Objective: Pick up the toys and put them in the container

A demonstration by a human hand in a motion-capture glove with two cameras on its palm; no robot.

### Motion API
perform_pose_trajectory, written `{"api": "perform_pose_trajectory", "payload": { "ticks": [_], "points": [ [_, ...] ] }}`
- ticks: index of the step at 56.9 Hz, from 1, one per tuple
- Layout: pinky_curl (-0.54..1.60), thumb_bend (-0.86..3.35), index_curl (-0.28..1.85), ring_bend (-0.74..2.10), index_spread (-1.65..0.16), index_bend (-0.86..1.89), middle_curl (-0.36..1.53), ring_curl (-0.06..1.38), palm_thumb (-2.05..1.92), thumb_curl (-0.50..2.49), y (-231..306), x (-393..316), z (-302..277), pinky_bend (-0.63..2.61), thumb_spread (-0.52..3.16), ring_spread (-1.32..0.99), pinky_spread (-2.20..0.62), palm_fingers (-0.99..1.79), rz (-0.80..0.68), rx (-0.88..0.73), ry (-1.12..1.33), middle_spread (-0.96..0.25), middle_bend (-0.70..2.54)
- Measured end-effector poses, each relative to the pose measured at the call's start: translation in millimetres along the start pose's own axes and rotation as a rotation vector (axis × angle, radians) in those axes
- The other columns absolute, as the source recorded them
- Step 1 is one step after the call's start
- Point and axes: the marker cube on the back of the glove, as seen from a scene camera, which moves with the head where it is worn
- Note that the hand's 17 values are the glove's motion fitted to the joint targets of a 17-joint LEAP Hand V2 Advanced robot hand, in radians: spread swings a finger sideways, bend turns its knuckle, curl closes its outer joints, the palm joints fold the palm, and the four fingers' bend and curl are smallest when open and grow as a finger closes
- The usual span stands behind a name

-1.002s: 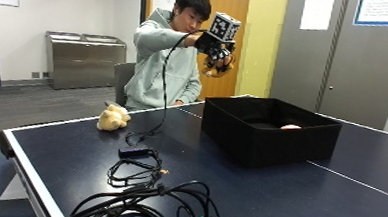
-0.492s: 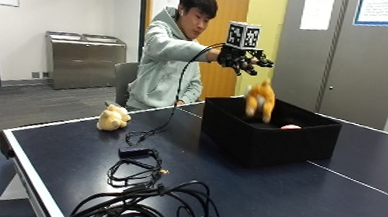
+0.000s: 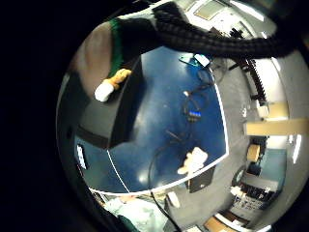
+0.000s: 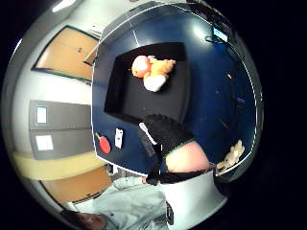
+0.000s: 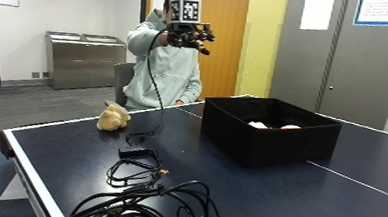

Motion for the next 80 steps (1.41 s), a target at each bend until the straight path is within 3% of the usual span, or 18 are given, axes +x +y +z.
{"api": "perform_pose_trajectory", "payload": {
  "ticks": [14,19,24,29,44,50,59,63,70,80],
  "points": [
    [0.33,-0.01,0.20,0.17,-0.26,0.10,0.26,0.24,0.02,0.36,96,121,15,0.97,1.22,0.04,0.08,-0.23,0.122,-0.135,-0.059,0.01,0.14],
    [0.33,-0.01,0.20,0.16,-0.26,0.10,0.25,0.24,0.03,0.35,97,169,56,0.97,1.23,0.04,0.08,-0.24,0.262,-0.060,-0.029,0.01,0.13],
    [0.33,-0.01,0.19,0.15,-0.26,0.10,0.24,0.23,0.05,0.35,124,212,99,0.97,1.23,0.05,0.08,-0.26,0.068,-0.247,0.025,0.02,0.13],
    [0.33,0.01,0.19,0.14,-0.25,0.10,0.23,0.22,0.11,0.36,147,234,139,0.97,1.24,0.05,0.08,-0.32,0.133,-0.389,0.017,0.02,0.10],
    [0.32,0.04,0.21,0.12,-0.26,0.13,0.19,0.18,0.28,0.38,155,282,237,0.91,1.25,0.05,0.08,-0.35,0.270,-0.564,0.037,0.05,0.09],
    [0.32,0.04,0.21,0.16,-0.26,0.12,0.17,0.18,0.35,0.38,152,285,252,0.89,1.25,0.05,0.07,-0.34,0.267,-0.515,0.000,0.07,0.07],
    [0.28,0.12,0.24,0.39,-0.29,0.24,0.19,0.22,0.54,0.42,143,274,255,0.84,1.27,0.01,-0.02,0.28,0.221,-0.459,0.009,0.01,0.15],
    [0.31,0.16,0.20,0.72,-0.29,0.10,0.19,0.29,0.61,0.45,140,262,251,0.98,1.30,-0.13,-0.22,0.73,0.195,-0.529,0.021,-0.03,0.17],
    [0.38,0.15,0.20,0.89,-0.30,0.12,0.25,0.41,0.66,0.50,144,233,235,1.03,1.20,-0.25,-0.34,0.84,0.138,-0.665,-0.015,-0.08,0.27],
    [0.41,0.10,0.21,0.93,-0.30,0.16,0.30,0.45,0.71,0.59,169,158,179,1.04,0.99,-0.31,-0.39,0.86,0.012,-0.721,-0.025,-0.12,0.33]
  ]
}}
